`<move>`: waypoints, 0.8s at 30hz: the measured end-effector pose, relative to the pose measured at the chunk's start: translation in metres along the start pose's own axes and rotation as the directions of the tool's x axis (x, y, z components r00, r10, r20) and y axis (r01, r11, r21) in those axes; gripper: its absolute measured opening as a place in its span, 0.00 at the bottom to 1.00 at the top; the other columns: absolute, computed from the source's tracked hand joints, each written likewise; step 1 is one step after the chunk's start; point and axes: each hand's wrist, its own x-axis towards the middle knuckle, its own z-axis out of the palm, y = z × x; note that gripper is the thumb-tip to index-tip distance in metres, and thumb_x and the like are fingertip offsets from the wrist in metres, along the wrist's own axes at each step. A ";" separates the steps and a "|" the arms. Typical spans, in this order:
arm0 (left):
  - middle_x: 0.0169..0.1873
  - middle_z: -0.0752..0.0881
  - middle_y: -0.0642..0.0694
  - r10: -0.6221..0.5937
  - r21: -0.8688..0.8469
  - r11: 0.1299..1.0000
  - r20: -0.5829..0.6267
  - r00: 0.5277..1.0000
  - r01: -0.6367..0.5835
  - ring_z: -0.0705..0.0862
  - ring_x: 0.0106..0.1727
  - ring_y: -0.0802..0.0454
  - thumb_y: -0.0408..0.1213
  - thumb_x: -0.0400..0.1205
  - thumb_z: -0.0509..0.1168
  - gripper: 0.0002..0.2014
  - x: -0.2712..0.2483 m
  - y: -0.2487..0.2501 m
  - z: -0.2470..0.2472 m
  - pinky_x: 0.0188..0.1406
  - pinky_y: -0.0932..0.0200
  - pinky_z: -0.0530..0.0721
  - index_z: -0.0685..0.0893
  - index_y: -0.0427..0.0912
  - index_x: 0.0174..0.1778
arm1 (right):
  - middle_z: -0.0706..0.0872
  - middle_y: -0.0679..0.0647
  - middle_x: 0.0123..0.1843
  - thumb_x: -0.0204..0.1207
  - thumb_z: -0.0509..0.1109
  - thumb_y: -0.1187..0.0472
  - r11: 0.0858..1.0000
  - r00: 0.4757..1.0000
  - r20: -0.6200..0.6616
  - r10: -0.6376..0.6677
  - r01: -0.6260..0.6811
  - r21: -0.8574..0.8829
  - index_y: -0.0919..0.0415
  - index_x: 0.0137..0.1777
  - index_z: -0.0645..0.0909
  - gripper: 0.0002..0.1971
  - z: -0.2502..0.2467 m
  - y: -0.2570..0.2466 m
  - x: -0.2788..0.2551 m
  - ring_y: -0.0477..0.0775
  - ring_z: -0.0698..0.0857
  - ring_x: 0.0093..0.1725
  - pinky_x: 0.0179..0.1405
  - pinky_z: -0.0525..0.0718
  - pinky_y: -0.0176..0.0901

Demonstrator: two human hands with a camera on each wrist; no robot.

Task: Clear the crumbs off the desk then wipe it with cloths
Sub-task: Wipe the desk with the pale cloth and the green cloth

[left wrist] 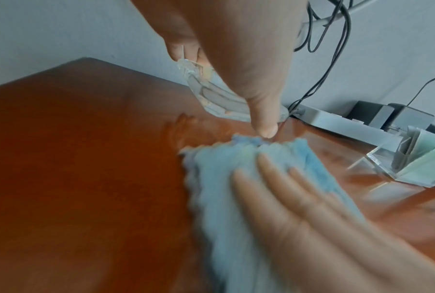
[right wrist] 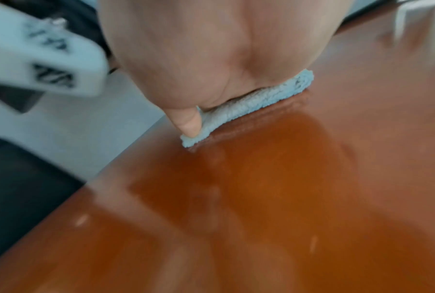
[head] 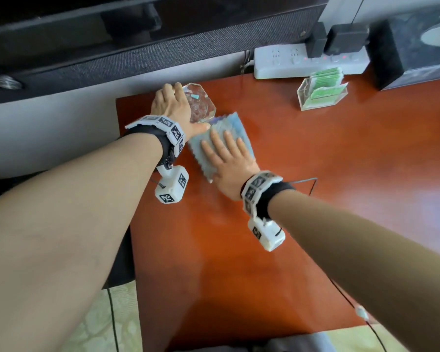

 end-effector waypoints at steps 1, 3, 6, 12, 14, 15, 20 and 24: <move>0.74 0.65 0.29 -0.003 -0.001 1.000 0.002 1.000 0.003 0.68 0.72 0.31 0.64 0.71 0.73 0.59 -0.001 -0.001 -0.001 0.74 0.44 0.66 0.53 0.27 0.83 | 0.35 0.55 0.88 0.84 0.53 0.42 0.999 0.999 -0.003 -0.050 0.050 -0.022 0.50 0.87 0.34 0.40 0.008 -0.012 -0.009 0.64 0.38 0.86 0.85 0.41 0.62; 0.75 0.64 0.29 0.000 -0.002 1.000 0.010 1.000 0.000 0.67 0.73 0.31 0.64 0.72 0.73 0.58 -0.004 -0.001 0.000 0.74 0.43 0.66 0.53 0.27 0.84 | 0.34 0.54 0.88 0.84 0.52 0.44 0.992 0.992 0.019 -0.124 0.125 -0.028 0.50 0.87 0.33 0.38 0.016 -0.022 -0.020 0.62 0.37 0.86 0.85 0.38 0.61; 0.74 0.66 0.30 0.013 0.004 1.000 0.010 1.000 -0.013 0.68 0.72 0.31 0.64 0.70 0.74 0.59 -0.010 0.002 0.005 0.73 0.43 0.67 0.54 0.28 0.83 | 0.35 0.51 0.88 0.85 0.52 0.44 0.990 0.992 0.012 -0.127 0.128 -0.062 0.47 0.86 0.33 0.37 0.014 -0.006 -0.017 0.60 0.37 0.86 0.85 0.38 0.59; 0.73 0.66 0.31 0.014 0.007 1.000 0.019 1.000 -0.014 0.68 0.72 0.33 0.66 0.69 0.75 0.60 -0.018 0.008 0.013 0.74 0.43 0.67 0.55 0.30 0.83 | 0.30 0.50 0.87 0.86 0.53 0.49 0.980 0.984 -0.024 0.177 -0.174 0.092 0.46 0.86 0.31 0.38 0.004 0.060 -0.016 0.60 0.33 0.86 0.84 0.36 0.59; 0.74 0.65 0.32 0.014 0.009 1.000 0.036 0.999 -0.014 0.67 0.74 0.33 0.67 0.68 0.74 0.60 -0.017 0.009 0.017 0.76 0.43 0.66 0.54 0.30 0.84 | 0.30 0.51 0.87 0.86 0.52 0.49 0.975 0.979 -0.029 0.201 -0.198 0.101 0.46 0.86 0.30 0.37 0.008 0.068 -0.024 0.60 0.33 0.86 0.84 0.36 0.59; 0.74 0.65 0.32 0.017 0.009 1.000 0.041 0.999 -0.018 0.67 0.74 0.33 0.67 0.68 0.74 0.60 -0.016 0.010 0.018 0.77 0.43 0.66 0.54 0.31 0.84 | 0.30 0.51 0.87 0.86 0.51 0.48 0.972 0.977 -0.033 0.212 -0.208 0.106 0.47 0.86 0.30 0.37 0.011 0.068 -0.029 0.61 0.33 0.86 0.84 0.36 0.59; 0.75 0.65 0.31 0.092 0.002 0.996 0.004 0.996 -0.092 0.67 0.75 0.32 0.66 0.68 0.75 0.60 -0.006 0.027 0.028 0.78 0.42 0.65 0.56 0.29 0.83 | 0.34 0.54 0.88 0.86 0.50 0.47 0.977 0.974 -0.090 0.210 -0.204 0.069 0.49 0.87 0.34 0.36 0.022 0.067 -0.045 0.63 0.36 0.86 0.84 0.38 0.61; 0.77 0.64 0.31 0.147 0.002 0.989 -0.019 0.989 -0.147 0.65 0.77 0.32 0.65 0.69 0.75 0.59 0.009 0.045 0.029 0.80 0.41 0.63 0.55 0.30 0.83 | 0.37 0.54 0.88 0.85 0.52 0.45 0.980 0.975 -0.111 0.192 -0.186 0.068 0.49 0.87 0.36 0.37 0.024 0.068 -0.045 0.63 0.39 0.87 0.84 0.40 0.61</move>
